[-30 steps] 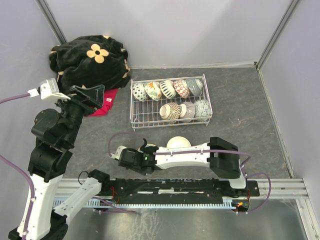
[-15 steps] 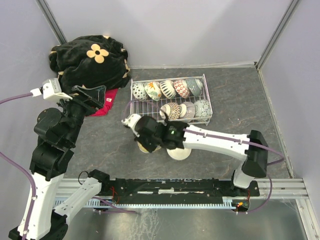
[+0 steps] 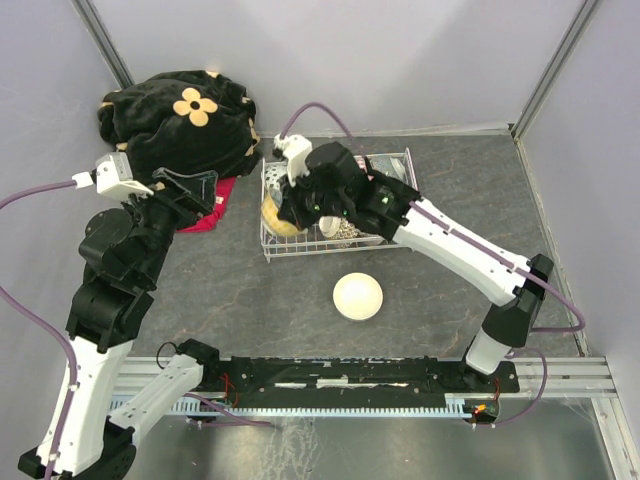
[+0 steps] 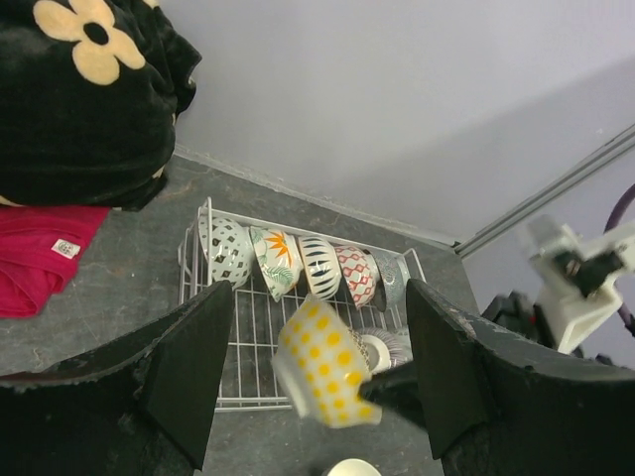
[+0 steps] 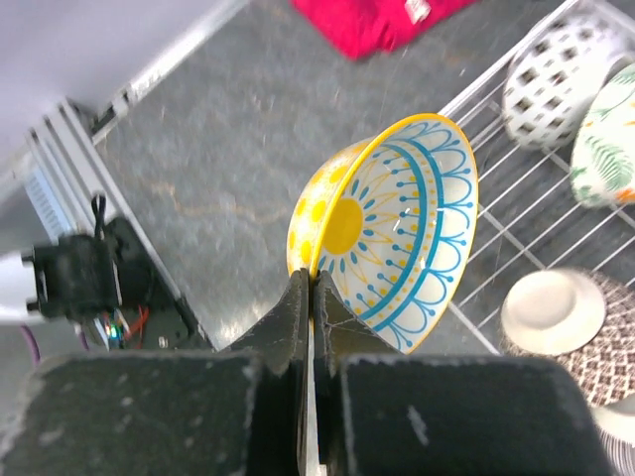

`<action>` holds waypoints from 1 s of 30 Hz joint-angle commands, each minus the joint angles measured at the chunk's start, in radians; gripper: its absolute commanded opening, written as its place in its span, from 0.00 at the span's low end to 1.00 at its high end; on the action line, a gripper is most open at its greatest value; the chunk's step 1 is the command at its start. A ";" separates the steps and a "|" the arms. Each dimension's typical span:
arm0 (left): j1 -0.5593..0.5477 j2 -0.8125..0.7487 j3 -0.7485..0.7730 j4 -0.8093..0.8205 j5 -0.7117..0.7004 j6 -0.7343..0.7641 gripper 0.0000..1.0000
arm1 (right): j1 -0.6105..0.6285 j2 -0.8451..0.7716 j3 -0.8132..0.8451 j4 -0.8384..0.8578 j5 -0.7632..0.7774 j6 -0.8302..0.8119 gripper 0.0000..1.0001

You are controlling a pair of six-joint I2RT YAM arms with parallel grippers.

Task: Load the bowls into the dish rack
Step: Turn the bowl upside down on the dish rack.

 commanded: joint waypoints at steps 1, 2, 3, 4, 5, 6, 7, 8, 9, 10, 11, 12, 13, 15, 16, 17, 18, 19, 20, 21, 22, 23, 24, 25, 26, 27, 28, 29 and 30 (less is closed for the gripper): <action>0.007 0.011 -0.001 0.048 0.012 0.042 0.77 | -0.071 0.037 0.040 0.163 -0.061 0.081 0.01; 0.006 0.012 -0.003 0.050 0.012 0.043 0.77 | -0.086 0.043 0.027 0.198 -0.067 0.105 0.01; 0.006 0.013 -0.004 0.051 0.012 0.043 0.77 | -0.097 0.050 0.012 0.232 -0.074 0.128 0.01; 0.006 0.015 -0.007 0.052 0.012 0.043 0.77 | -0.108 0.055 -0.006 0.268 -0.080 0.150 0.01; 0.007 0.016 -0.007 0.054 0.012 0.044 0.77 | -0.117 0.061 -0.023 0.306 -0.083 0.172 0.02; 0.007 0.018 -0.010 0.055 0.011 0.044 0.77 | -0.123 0.068 -0.038 0.335 -0.086 0.189 0.02; 0.007 0.018 -0.012 0.057 0.012 0.045 0.77 | -0.129 0.076 -0.051 0.363 -0.087 0.207 0.02; 0.007 0.020 -0.013 0.058 0.011 0.044 0.77 | -0.133 0.083 -0.065 0.385 -0.081 0.221 0.02; 0.006 0.020 -0.014 0.061 0.012 0.044 0.77 | -0.136 0.091 -0.078 0.406 -0.076 0.234 0.02; 0.007 0.020 -0.014 0.060 0.011 0.046 0.77 | -0.140 0.098 -0.090 0.424 -0.068 0.247 0.02; 0.006 0.020 -0.014 0.060 0.012 0.047 0.77 | -0.143 0.101 -0.108 0.444 -0.059 0.261 0.02; 0.006 0.019 -0.015 0.059 0.010 0.049 0.77 | -0.148 0.103 -0.129 0.469 -0.052 0.278 0.02; 0.007 0.019 -0.015 0.058 0.008 0.049 0.77 | -0.153 0.103 -0.151 0.491 -0.046 0.292 0.02; 0.006 0.017 -0.015 0.056 0.003 0.054 0.77 | -0.161 0.097 -0.201 0.537 -0.021 0.324 0.02; 0.006 0.017 -0.014 0.056 0.001 0.055 0.77 | -0.169 0.092 -0.239 0.570 -0.013 0.348 0.02; 0.006 0.015 -0.014 0.055 0.000 0.056 0.77 | -0.174 0.083 -0.269 0.593 -0.001 0.367 0.02; 0.006 0.015 -0.014 0.055 -0.002 0.058 0.77 | -0.178 0.077 -0.296 0.618 0.008 0.384 0.02; 0.006 0.015 -0.014 0.055 -0.003 0.060 0.77 | -0.182 0.071 -0.321 0.636 0.017 0.396 0.02; 0.007 0.016 -0.014 0.054 -0.002 0.061 0.77 | -0.185 0.064 -0.343 0.652 0.029 0.410 0.02; 0.006 0.017 -0.014 0.053 -0.003 0.061 0.77 | -0.188 0.059 -0.362 0.664 0.038 0.420 0.02; 0.006 0.017 -0.014 0.053 -0.003 0.063 0.77 | -0.190 0.053 -0.379 0.679 0.043 0.429 0.02; 0.006 0.017 -0.013 0.054 -0.005 0.063 0.77 | -0.192 0.046 -0.395 0.690 0.051 0.435 0.02; 0.006 0.018 -0.012 0.053 -0.004 0.064 0.77 | -0.194 0.039 -0.410 0.699 0.059 0.440 0.02; 0.006 0.018 -0.011 0.054 -0.004 0.064 0.77 | -0.196 0.032 -0.423 0.708 0.064 0.444 0.02; 0.007 0.019 -0.011 0.054 -0.003 0.064 0.77 | -0.198 0.026 -0.436 0.718 0.066 0.449 0.02; 0.006 0.018 -0.011 0.055 -0.004 0.064 0.77 | -0.200 0.020 -0.448 0.724 0.072 0.453 0.02; 0.007 0.018 -0.011 0.056 -0.004 0.064 0.77 | -0.203 0.015 -0.458 0.731 0.073 0.455 0.02; 0.006 0.019 -0.011 0.055 -0.003 0.064 0.77 | -0.205 0.011 -0.467 0.735 0.074 0.457 0.02; 0.007 0.020 -0.011 0.055 -0.003 0.064 0.77 | -0.208 0.010 -0.474 0.739 0.076 0.461 0.02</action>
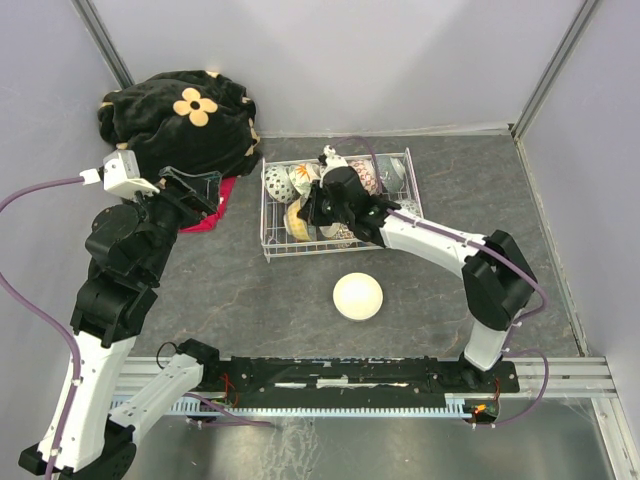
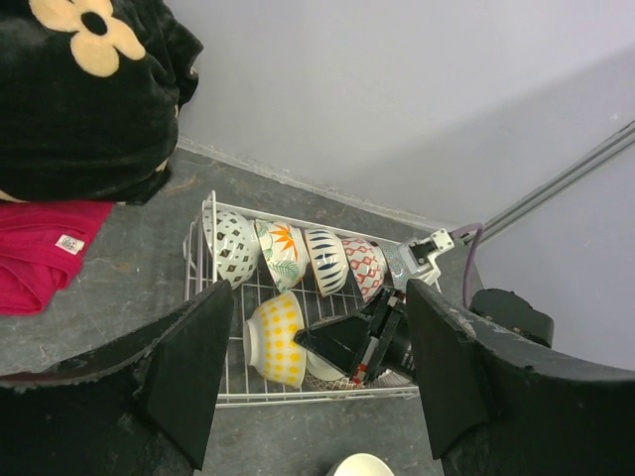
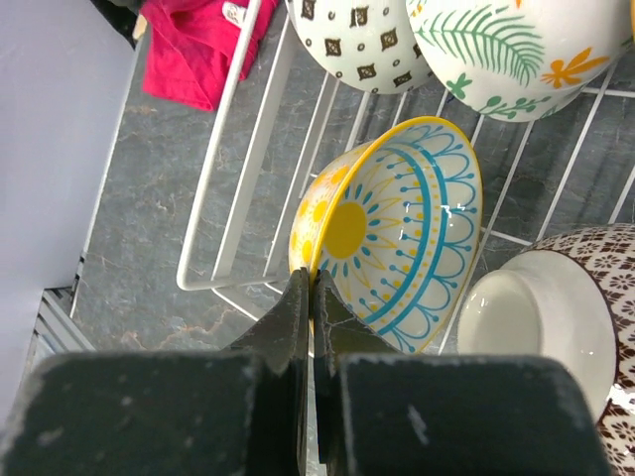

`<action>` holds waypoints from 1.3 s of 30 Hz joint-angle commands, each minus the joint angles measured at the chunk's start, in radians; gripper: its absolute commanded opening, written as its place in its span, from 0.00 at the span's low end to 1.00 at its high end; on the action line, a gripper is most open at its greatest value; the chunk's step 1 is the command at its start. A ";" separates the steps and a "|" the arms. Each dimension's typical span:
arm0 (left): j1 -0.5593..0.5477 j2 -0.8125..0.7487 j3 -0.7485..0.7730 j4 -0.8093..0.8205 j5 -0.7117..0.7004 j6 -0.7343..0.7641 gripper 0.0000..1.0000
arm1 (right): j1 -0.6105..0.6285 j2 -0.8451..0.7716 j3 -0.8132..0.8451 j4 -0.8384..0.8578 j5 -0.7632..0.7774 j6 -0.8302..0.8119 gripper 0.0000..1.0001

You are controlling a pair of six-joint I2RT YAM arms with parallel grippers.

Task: Load the bowls into the dish rack
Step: Turn the bowl upside down on the dish rack.

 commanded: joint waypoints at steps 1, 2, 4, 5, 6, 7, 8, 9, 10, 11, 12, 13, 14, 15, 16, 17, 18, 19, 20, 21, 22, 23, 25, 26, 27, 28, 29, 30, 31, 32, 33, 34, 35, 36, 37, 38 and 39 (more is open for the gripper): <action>0.006 0.003 0.003 0.050 -0.001 0.049 0.77 | -0.007 -0.094 -0.015 0.161 0.028 0.037 0.02; 0.006 0.004 0.003 0.051 -0.001 0.049 0.77 | -0.009 -0.096 -0.024 0.167 0.028 0.040 0.02; 0.006 0.005 0.004 0.051 0.002 0.048 0.77 | -0.012 -0.102 -0.050 0.185 0.035 0.052 0.02; 0.006 0.006 0.004 0.051 0.002 0.048 0.77 | -0.015 -0.105 -0.062 0.196 0.035 0.060 0.02; 0.007 0.006 0.006 0.052 0.002 0.048 0.77 | -0.016 -0.110 -0.077 0.206 0.039 0.066 0.02; 0.006 0.006 0.006 0.052 0.002 0.048 0.77 | -0.016 -0.115 -0.095 0.217 0.040 0.073 0.02; 0.006 0.006 0.006 0.052 0.002 0.048 0.77 | -0.017 -0.117 -0.105 0.226 0.039 0.076 0.02; 0.006 0.006 0.004 0.051 0.004 0.048 0.77 | -0.017 -0.118 -0.109 0.234 0.038 0.080 0.02; 0.006 0.007 0.004 0.054 0.004 0.048 0.77 | -0.017 -0.118 -0.115 0.238 0.035 0.082 0.02; 0.007 0.009 0.003 0.053 0.005 0.048 0.77 | -0.017 -0.116 -0.120 0.242 0.034 0.085 0.02; 0.006 0.010 0.003 0.054 0.007 0.047 0.77 | -0.017 -0.115 -0.124 0.244 0.032 0.088 0.02; 0.006 0.009 0.003 0.055 0.007 0.046 0.77 | -0.017 -0.117 -0.131 0.249 0.032 0.092 0.02; 0.006 0.009 0.003 0.055 0.006 0.046 0.77 | -0.017 -0.119 -0.139 0.253 0.033 0.094 0.02; 0.006 0.007 0.003 0.055 0.006 0.046 0.77 | -0.017 -0.122 -0.146 0.258 0.034 0.097 0.02; 0.006 0.007 0.001 0.055 0.007 0.046 0.77 | -0.017 -0.124 -0.152 0.258 0.037 0.099 0.02; 0.007 0.008 0.001 0.054 0.007 0.046 0.77 | -0.017 -0.129 -0.161 0.260 0.041 0.101 0.02; 0.006 0.007 0.000 0.055 0.006 0.045 0.77 | -0.017 -0.135 -0.171 0.262 0.046 0.104 0.02; 0.006 0.006 -0.001 0.055 0.008 0.045 0.77 | -0.017 -0.142 -0.187 0.274 0.050 0.107 0.02; 0.006 0.006 -0.003 0.056 0.008 0.044 0.77 | -0.017 -0.146 -0.198 0.291 0.049 0.111 0.02; 0.006 0.006 -0.006 0.058 0.008 0.043 0.77 | -0.017 -0.145 -0.200 0.294 0.044 0.111 0.02; 0.006 0.007 -0.006 0.059 0.010 0.042 0.77 | -0.017 -0.139 -0.197 0.294 0.036 0.111 0.02; 0.006 0.007 -0.007 0.059 0.012 0.041 0.77 | -0.017 -0.133 -0.195 0.299 0.027 0.112 0.02; 0.006 0.008 -0.009 0.061 0.014 0.039 0.77 | -0.017 -0.121 -0.190 0.315 0.014 0.118 0.02; 0.007 0.008 -0.010 0.062 0.013 0.040 0.77 | -0.017 -0.117 -0.188 0.321 0.009 0.122 0.02; 0.006 0.007 -0.009 0.062 0.013 0.040 0.77 | -0.017 -0.112 -0.182 0.324 0.006 0.125 0.02; 0.007 0.006 -0.009 0.060 0.013 0.040 0.77 | -0.017 -0.108 -0.178 0.328 0.002 0.127 0.02; 0.006 0.006 -0.008 0.059 0.011 0.041 0.77 | -0.017 -0.105 -0.175 0.333 -0.003 0.127 0.02; 0.006 0.005 -0.008 0.060 0.010 0.042 0.77 | -0.017 -0.102 -0.171 0.335 -0.006 0.128 0.02; 0.006 0.004 -0.008 0.059 0.009 0.042 0.77 | -0.017 -0.100 -0.167 0.338 -0.009 0.130 0.02; 0.007 0.004 -0.010 0.059 0.009 0.042 0.77 | -0.017 -0.095 -0.161 0.342 -0.013 0.132 0.02; 0.006 0.004 -0.011 0.060 0.009 0.042 0.77 | -0.017 -0.093 -0.158 0.341 -0.016 0.134 0.02; 0.006 0.004 -0.011 0.060 0.009 0.042 0.77 | -0.017 -0.090 -0.155 0.340 -0.017 0.136 0.02; 0.006 0.004 -0.012 0.060 0.010 0.042 0.77 | -0.017 -0.086 -0.155 0.342 -0.018 0.137 0.02; 0.006 0.004 -0.012 0.060 0.010 0.042 0.77 | -0.017 -0.084 -0.157 0.345 -0.018 0.138 0.02; 0.006 0.004 -0.013 0.060 0.010 0.042 0.77 | -0.017 -0.085 -0.161 0.348 -0.019 0.142 0.02; 0.006 0.004 -0.013 0.061 0.010 0.042 0.77 | -0.017 -0.084 -0.169 0.353 -0.019 0.145 0.02; 0.007 0.004 -0.013 0.060 0.009 0.042 0.77 | -0.017 -0.082 -0.176 0.361 -0.019 0.149 0.02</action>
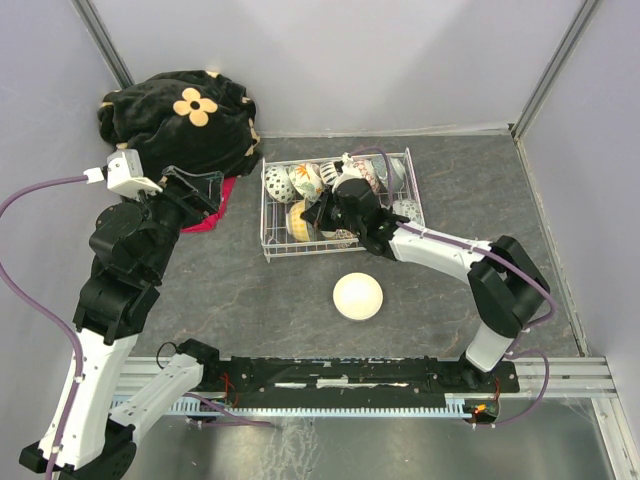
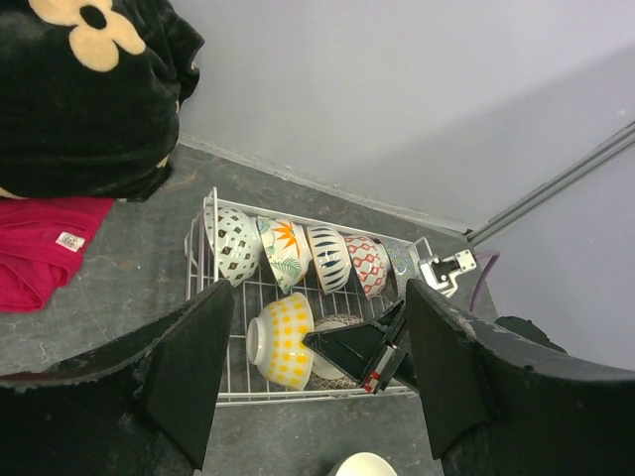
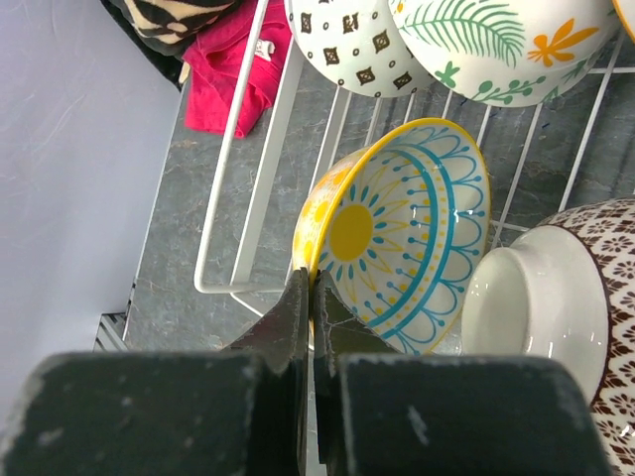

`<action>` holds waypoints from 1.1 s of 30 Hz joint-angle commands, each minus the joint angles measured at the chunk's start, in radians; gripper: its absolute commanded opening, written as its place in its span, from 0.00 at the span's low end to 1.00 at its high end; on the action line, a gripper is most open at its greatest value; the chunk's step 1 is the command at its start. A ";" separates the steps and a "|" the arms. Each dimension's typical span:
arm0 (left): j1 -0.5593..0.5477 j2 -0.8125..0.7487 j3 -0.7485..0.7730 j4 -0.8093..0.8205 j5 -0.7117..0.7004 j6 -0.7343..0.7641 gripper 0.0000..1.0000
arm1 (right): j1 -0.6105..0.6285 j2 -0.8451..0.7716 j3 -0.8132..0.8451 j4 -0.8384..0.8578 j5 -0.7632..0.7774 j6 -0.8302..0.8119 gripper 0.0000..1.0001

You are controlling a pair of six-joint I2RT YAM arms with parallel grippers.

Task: Load the bowls into the dish rack
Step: Turn the bowl upside down on the dish rack.

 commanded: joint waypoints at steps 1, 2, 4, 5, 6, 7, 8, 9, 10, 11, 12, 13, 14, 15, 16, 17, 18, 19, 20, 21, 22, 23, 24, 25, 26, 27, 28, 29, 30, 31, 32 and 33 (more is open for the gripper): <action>0.006 -0.003 -0.003 0.054 0.008 0.040 0.77 | -0.003 -0.003 0.016 0.127 -0.020 0.028 0.02; 0.006 -0.003 -0.003 0.054 0.008 0.040 0.77 | -0.003 -0.003 0.006 0.134 -0.018 0.031 0.02; 0.006 -0.003 -0.004 0.053 0.009 0.040 0.77 | -0.003 -0.008 -0.018 0.146 -0.012 0.040 0.02; 0.007 -0.003 -0.003 0.054 0.010 0.040 0.77 | -0.003 -0.012 -0.030 0.153 -0.009 0.043 0.02; 0.006 -0.004 -0.003 0.054 0.010 0.039 0.77 | -0.003 -0.016 -0.044 0.160 -0.006 0.047 0.02; 0.006 -0.003 -0.003 0.054 0.010 0.040 0.77 | -0.003 -0.020 -0.059 0.167 -0.003 0.051 0.02; 0.006 -0.002 -0.003 0.054 0.011 0.039 0.77 | -0.003 -0.025 -0.072 0.174 -0.001 0.054 0.02; 0.006 -0.002 -0.004 0.057 0.011 0.038 0.77 | -0.003 -0.028 -0.084 0.179 0.001 0.055 0.02; 0.007 -0.002 -0.005 0.057 0.014 0.037 0.77 | -0.003 -0.034 -0.096 0.181 0.004 0.058 0.02; 0.006 -0.001 -0.006 0.059 0.015 0.036 0.77 | -0.003 -0.039 -0.104 0.184 0.007 0.059 0.02; 0.006 -0.001 -0.008 0.060 0.017 0.034 0.76 | -0.003 -0.045 -0.117 0.187 0.009 0.059 0.02; 0.006 0.000 -0.008 0.059 0.018 0.034 0.76 | -0.003 -0.056 -0.130 0.184 0.015 0.058 0.02; 0.006 0.001 -0.007 0.060 0.019 0.033 0.76 | -0.003 -0.067 -0.140 0.179 0.024 0.055 0.02; 0.006 0.000 -0.007 0.059 0.019 0.033 0.77 | -0.004 -0.078 -0.152 0.173 0.033 0.051 0.02; 0.006 -0.001 -0.008 0.060 0.020 0.033 0.76 | -0.004 -0.090 -0.161 0.167 0.042 0.047 0.02; 0.006 -0.001 -0.008 0.059 0.019 0.033 0.76 | -0.005 -0.100 -0.171 0.158 0.049 0.041 0.02; 0.007 0.000 -0.008 0.062 0.021 0.032 0.76 | -0.005 -0.108 -0.179 0.150 0.057 0.037 0.02; 0.006 0.002 -0.008 0.061 0.023 0.031 0.76 | -0.007 -0.116 -0.188 0.142 0.063 0.033 0.02; 0.006 0.004 -0.008 0.061 0.023 0.030 0.76 | -0.009 -0.122 -0.197 0.134 0.066 0.031 0.01; 0.006 0.005 -0.008 0.063 0.025 0.028 0.77 | -0.012 -0.128 -0.208 0.133 0.070 0.031 0.02; 0.006 0.004 -0.008 0.062 0.028 0.028 0.76 | -0.013 -0.133 -0.221 0.136 0.072 0.032 0.02; 0.006 0.007 -0.008 0.064 0.030 0.027 0.76 | -0.016 -0.138 -0.230 0.135 0.073 0.032 0.02; 0.006 0.006 -0.009 0.065 0.032 0.025 0.76 | -0.018 -0.140 -0.240 0.135 0.074 0.033 0.02; 0.006 0.008 -0.009 0.066 0.032 0.025 0.76 | -0.021 -0.146 -0.249 0.135 0.076 0.034 0.02; 0.006 0.009 -0.008 0.065 0.033 0.025 0.76 | -0.023 -0.150 -0.257 0.133 0.078 0.033 0.02; 0.007 0.010 -0.008 0.065 0.034 0.025 0.76 | -0.023 -0.156 -0.263 0.126 0.082 0.029 0.02; 0.006 0.010 -0.008 0.064 0.034 0.026 0.76 | -0.023 -0.167 -0.270 0.117 0.088 0.025 0.02; 0.006 0.010 -0.009 0.064 0.035 0.025 0.76 | -0.025 -0.174 -0.277 0.111 0.095 0.022 0.01; 0.006 0.010 -0.009 0.064 0.034 0.025 0.76 | -0.027 -0.182 -0.281 0.093 0.103 0.017 0.01; 0.006 0.010 -0.009 0.064 0.035 0.025 0.76 | -0.029 -0.190 -0.285 0.083 0.109 0.014 0.01; 0.006 0.012 -0.009 0.064 0.036 0.025 0.76 | -0.030 -0.197 -0.288 0.075 0.112 0.011 0.01; 0.006 0.012 -0.009 0.065 0.037 0.024 0.76 | -0.032 -0.204 -0.291 0.065 0.116 0.007 0.01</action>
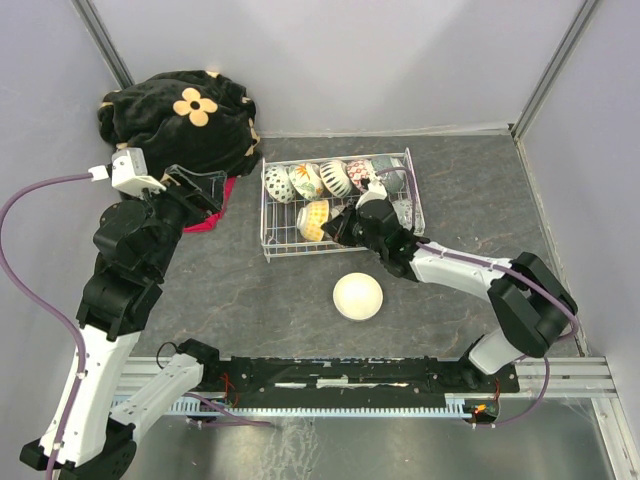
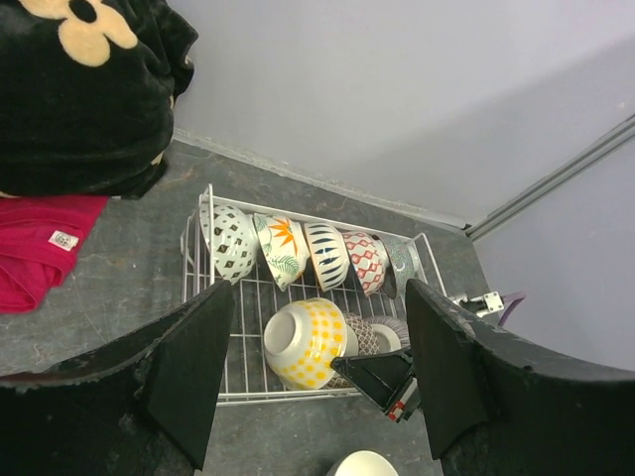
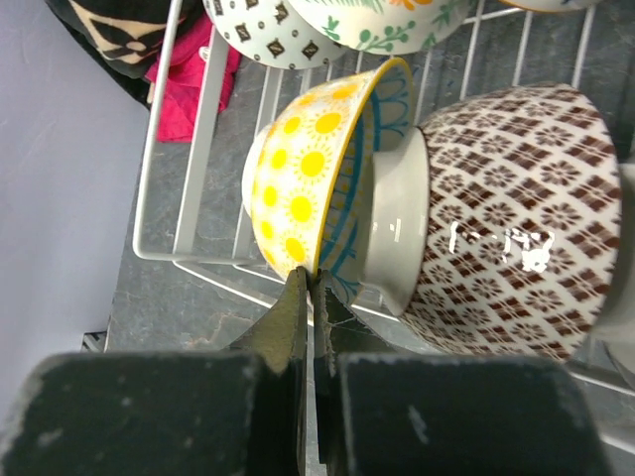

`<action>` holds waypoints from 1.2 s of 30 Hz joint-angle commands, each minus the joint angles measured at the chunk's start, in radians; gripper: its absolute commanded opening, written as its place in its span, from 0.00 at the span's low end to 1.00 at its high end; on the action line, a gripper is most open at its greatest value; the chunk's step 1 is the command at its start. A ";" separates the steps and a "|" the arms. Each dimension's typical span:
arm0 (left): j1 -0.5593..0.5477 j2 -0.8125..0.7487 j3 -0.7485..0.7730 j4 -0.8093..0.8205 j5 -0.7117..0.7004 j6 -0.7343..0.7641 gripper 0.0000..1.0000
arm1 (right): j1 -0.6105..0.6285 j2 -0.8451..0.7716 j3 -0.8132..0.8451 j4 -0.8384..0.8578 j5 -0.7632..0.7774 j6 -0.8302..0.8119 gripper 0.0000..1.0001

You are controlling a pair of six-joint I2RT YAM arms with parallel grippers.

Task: Load the bowls into the dish rack
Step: Turn the bowl upside down on the dish rack.

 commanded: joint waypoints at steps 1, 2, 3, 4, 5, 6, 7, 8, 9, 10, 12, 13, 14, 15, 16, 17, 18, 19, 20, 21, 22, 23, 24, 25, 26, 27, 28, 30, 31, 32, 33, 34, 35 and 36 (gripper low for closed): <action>0.006 0.005 0.000 0.051 0.018 0.023 0.76 | -0.009 -0.060 -0.022 -0.086 0.039 -0.037 0.01; 0.006 0.005 -0.001 0.053 0.018 0.023 0.76 | -0.011 -0.064 -0.025 -0.092 0.039 -0.041 0.01; 0.006 0.005 -0.002 0.054 0.021 0.022 0.76 | -0.010 -0.069 -0.027 -0.098 0.043 -0.042 0.02; 0.007 0.006 -0.003 0.054 0.021 0.022 0.76 | -0.011 -0.072 -0.029 -0.105 0.046 -0.044 0.01; 0.007 0.007 -0.003 0.054 0.023 0.021 0.76 | -0.011 -0.075 -0.032 -0.111 0.049 -0.043 0.01; 0.006 0.007 -0.003 0.054 0.022 0.020 0.76 | -0.011 -0.078 -0.033 -0.115 0.051 -0.044 0.02; 0.006 0.007 -0.003 0.055 0.024 0.020 0.76 | -0.011 -0.078 -0.036 -0.120 0.053 -0.043 0.03; 0.007 0.007 -0.004 0.055 0.025 0.020 0.76 | -0.012 -0.080 -0.036 -0.124 0.053 -0.044 0.03; 0.006 0.008 -0.004 0.054 0.025 0.020 0.76 | -0.012 -0.081 -0.039 -0.125 0.053 -0.044 0.04; 0.006 0.008 -0.004 0.054 0.025 0.020 0.76 | -0.012 -0.082 -0.041 -0.128 0.052 -0.043 0.05; 0.006 0.008 -0.003 0.054 0.028 0.019 0.76 | -0.012 -0.087 -0.044 -0.129 0.050 -0.044 0.08; 0.007 0.009 -0.002 0.055 0.028 0.019 0.76 | -0.013 -0.092 -0.047 -0.131 0.050 -0.043 0.09; 0.007 0.009 -0.001 0.054 0.030 0.019 0.76 | -0.012 -0.095 -0.050 -0.133 0.050 -0.044 0.12; 0.006 0.011 -0.001 0.055 0.031 0.018 0.76 | -0.011 -0.099 -0.051 -0.137 0.050 -0.045 0.14; 0.005 0.011 -0.001 0.056 0.032 0.017 0.76 | -0.013 -0.103 -0.053 -0.139 0.051 -0.045 0.16; 0.006 0.011 0.000 0.055 0.033 0.017 0.76 | -0.013 -0.108 -0.053 -0.143 0.052 -0.047 0.19; 0.007 0.012 0.000 0.056 0.034 0.017 0.76 | -0.012 -0.111 -0.054 -0.148 0.053 -0.048 0.21; 0.007 0.013 0.000 0.058 0.035 0.016 0.76 | -0.013 -0.115 -0.056 -0.151 0.055 -0.049 0.23; 0.007 0.013 0.000 0.057 0.036 0.016 0.76 | -0.013 -0.120 -0.058 -0.154 0.055 -0.049 0.24; 0.006 0.013 0.001 0.057 0.037 0.016 0.76 | -0.013 -0.125 -0.059 -0.157 0.056 -0.050 0.25; 0.007 0.014 0.000 0.058 0.039 0.016 0.76 | -0.013 -0.128 -0.061 -0.157 0.057 -0.051 0.26; 0.006 0.015 0.000 0.058 0.038 0.016 0.76 | -0.013 -0.132 -0.063 -0.159 0.057 -0.051 0.28; 0.006 0.016 0.000 0.059 0.038 0.016 0.76 | -0.012 -0.136 -0.064 -0.162 0.057 -0.052 0.28; 0.007 0.017 0.000 0.059 0.040 0.016 0.76 | -0.013 -0.140 -0.064 -0.165 0.057 -0.052 0.29; 0.007 0.016 0.000 0.059 0.040 0.016 0.76 | -0.013 -0.149 -0.066 -0.167 0.056 -0.052 0.29; 0.007 0.017 0.001 0.059 0.040 0.015 0.76 | -0.012 -0.157 -0.066 -0.170 0.056 -0.054 0.30; 0.006 0.018 0.000 0.059 0.040 0.015 0.76 | -0.012 -0.162 -0.066 -0.176 0.055 -0.056 0.32; 0.007 0.019 -0.001 0.060 0.041 0.014 0.75 | -0.013 -0.177 -0.066 -0.185 0.055 -0.061 0.33; 0.006 0.021 0.000 0.061 0.041 0.014 0.75 | -0.013 -0.184 -0.066 -0.192 0.055 -0.062 0.33; 0.006 0.020 -0.001 0.060 0.041 0.014 0.75 | -0.012 -0.191 -0.066 -0.193 0.054 -0.062 0.34; 0.006 0.020 -0.001 0.061 0.041 0.014 0.75 | -0.012 -0.197 -0.066 -0.198 0.053 -0.062 0.34; 0.007 0.020 -0.002 0.062 0.041 0.014 0.75 | -0.012 -0.201 -0.068 -0.200 0.049 -0.064 0.35; 0.007 0.020 -0.004 0.063 0.040 0.015 0.75 | -0.013 -0.204 -0.067 -0.201 0.048 -0.064 0.35; 0.006 0.021 -0.004 0.063 0.041 0.013 0.75 | -0.013 -0.207 -0.066 -0.200 0.045 -0.064 0.36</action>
